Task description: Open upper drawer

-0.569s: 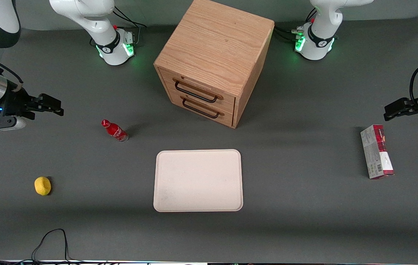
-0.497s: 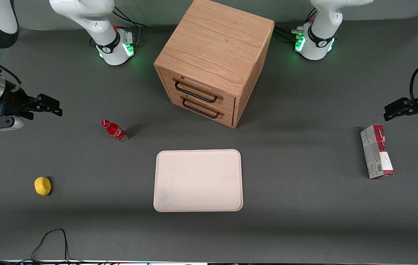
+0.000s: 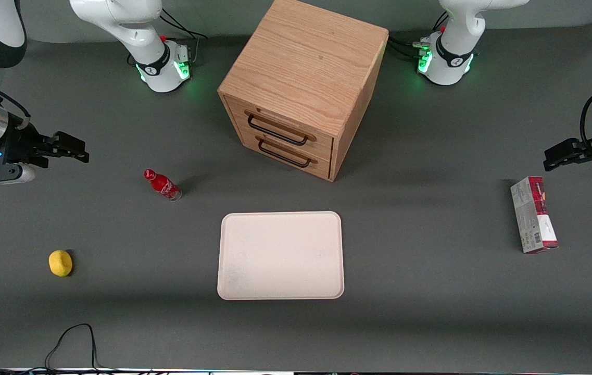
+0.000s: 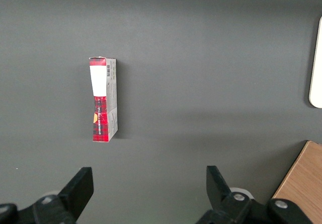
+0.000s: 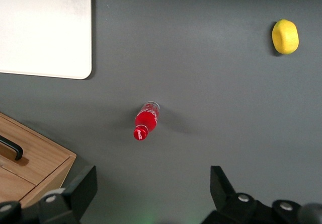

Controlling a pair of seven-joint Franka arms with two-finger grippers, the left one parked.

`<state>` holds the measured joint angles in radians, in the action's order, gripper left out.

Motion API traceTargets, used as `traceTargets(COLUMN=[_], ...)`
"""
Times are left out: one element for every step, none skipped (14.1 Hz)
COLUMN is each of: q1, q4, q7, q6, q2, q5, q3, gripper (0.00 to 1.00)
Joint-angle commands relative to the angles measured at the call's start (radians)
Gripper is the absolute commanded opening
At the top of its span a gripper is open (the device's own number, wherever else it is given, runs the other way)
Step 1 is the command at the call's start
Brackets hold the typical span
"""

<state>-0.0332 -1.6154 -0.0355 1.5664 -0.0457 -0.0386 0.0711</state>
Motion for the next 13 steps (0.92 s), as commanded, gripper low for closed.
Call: traceTargets(q1=[0.009, 0.009, 0.013, 0.015, 0.015, 0.018, 0.047, 0.093, 0.16, 0.212, 0.237, 0.243, 0.257], q4=[0.069, 0.084, 0.088, 0.095, 0.097, 0.1, 0.109, 0.12, 0.14, 0.152, 0.16, 0.161, 0.158], q7=[-0.017, -0.017, -0.018, -0.017, -0.017, -0.017, -0.017, -0.014, -0.003, -0.012, -0.015, -0.018, -0.015], q6=[-0.022, -0.022, -0.022, -0.022, -0.022, -0.022, -0.022, -0.02, -0.02, -0.019, -0.019, -0.019, -0.022], q2=[-0.049, -0.055, -0.072, -0.078, -0.079, -0.085, -0.089, -0.106, -0.123, -0.128, -0.135, -0.146, -0.149], q5=[-0.014, -0.014, -0.014, -0.014, -0.009, -0.013, -0.015, -0.017, -0.014, -0.009, -0.006, -0.013, -0.018], q3=[-0.014, -0.013, -0.013, -0.01, -0.004, 0.001, 0.003, 0.004, 0.004, 0.003, 0.004, 0.004, 0.009], gripper=[1.0, 1.0, 1.0, 1.0, 1.0, 1.0, 1.0, 1.0, 1.0, 1.0, 1.0, 1.0, 1.0])
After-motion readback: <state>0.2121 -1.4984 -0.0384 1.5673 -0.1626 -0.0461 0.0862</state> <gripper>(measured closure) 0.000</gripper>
